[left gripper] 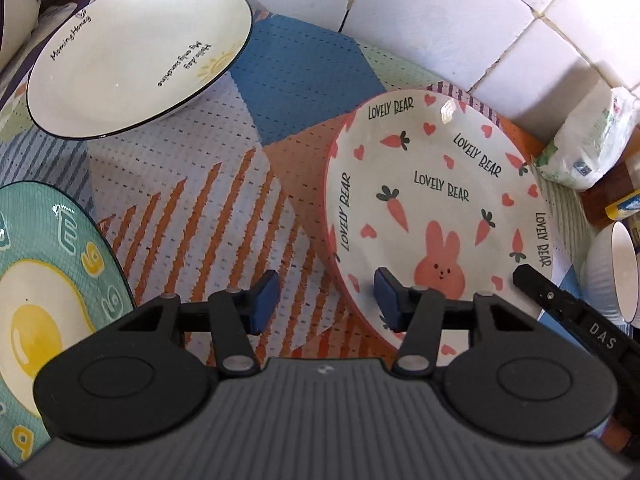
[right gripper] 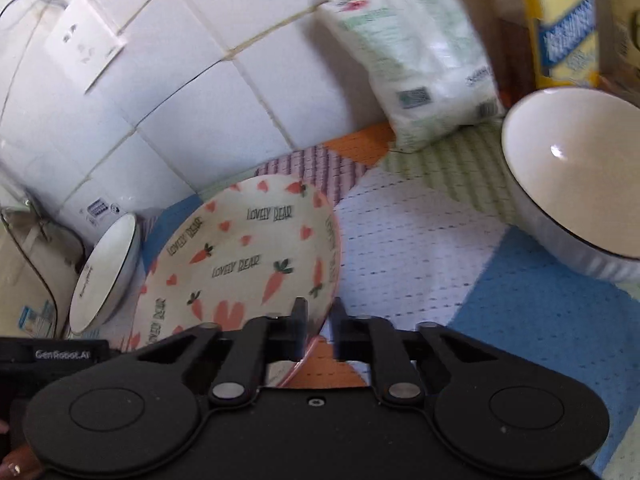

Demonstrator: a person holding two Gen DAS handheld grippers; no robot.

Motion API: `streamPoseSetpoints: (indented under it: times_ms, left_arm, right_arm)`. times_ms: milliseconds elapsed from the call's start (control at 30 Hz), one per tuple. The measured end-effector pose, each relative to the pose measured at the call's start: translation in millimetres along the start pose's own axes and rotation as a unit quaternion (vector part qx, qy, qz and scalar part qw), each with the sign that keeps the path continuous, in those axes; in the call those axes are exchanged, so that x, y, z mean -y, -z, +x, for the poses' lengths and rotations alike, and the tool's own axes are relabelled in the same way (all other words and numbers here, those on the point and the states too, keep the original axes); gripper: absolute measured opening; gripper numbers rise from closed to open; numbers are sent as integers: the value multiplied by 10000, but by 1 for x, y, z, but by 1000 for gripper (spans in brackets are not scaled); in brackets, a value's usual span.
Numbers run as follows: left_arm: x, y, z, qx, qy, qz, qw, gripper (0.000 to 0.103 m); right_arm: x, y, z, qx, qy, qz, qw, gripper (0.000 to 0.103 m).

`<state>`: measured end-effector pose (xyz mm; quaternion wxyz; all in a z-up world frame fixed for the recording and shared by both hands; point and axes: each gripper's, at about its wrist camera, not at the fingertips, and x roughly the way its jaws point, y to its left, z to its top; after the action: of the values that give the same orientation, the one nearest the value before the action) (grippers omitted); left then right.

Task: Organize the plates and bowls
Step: 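Close the left gripper on the rim of the bunny plate, then lift the bunny plate with the left gripper, set it mid-cloth, release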

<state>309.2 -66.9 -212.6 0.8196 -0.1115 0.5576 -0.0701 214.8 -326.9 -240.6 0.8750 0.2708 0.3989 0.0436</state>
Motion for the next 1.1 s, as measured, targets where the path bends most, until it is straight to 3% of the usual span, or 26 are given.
streamPoseSetpoints:
  times_ms: [67, 133, 167, 233, 267, 333, 400, 633, 900, 1100]
  left_arm:
    - [-1, -4, 2, -92, 136, -26, 9999, 39]
    - [0, -6, 4, -122, 195, -53, 9997, 34]
    - [3, -5, 5, -74, 214, 46, 9997, 28]
    - [12, 0, 5, 34, 184, 247, 9995, 24]
    - [17, 2, 5, 82, 55, 338, 9994, 25]
    - [24, 4, 4, 91, -127, 446, 9989, 25]
    - [25, 4, -1, 128, -109, 555, 9983, 25]
    - [30, 17, -27, 47, -96, 1193, 9928, 25]
    - [30, 59, -59, -91, 234, 1611, 9866, 25]
    - [31, 89, -64, -448, 458, 1683, 9836, 25]
  right_arm:
    - [-1, 0, 1, 2, 46, 5, 10000, 14]
    - [-1, -3, 3, -59, 45, -13, 10000, 14]
    - [2, -3, 5, -77, -19, 64, 9999, 14]
    - [10, -3, 10, -110, -199, 298, 9993, 15]
    - [11, -3, 11, -87, -225, 356, 9991, 15]
    - [0, 0, 11, -60, -93, -98, 9999, 19]
    - [-10, 3, 8, -51, 69, -555, 9984, 21]
    - [-9, 10, -15, -29, -150, -803, 9966, 23]
    - [-6, 41, -68, 106, -138, -1106, 9937, 25]
    - [2, 68, -99, -26, -14, -1175, 9931, 26]
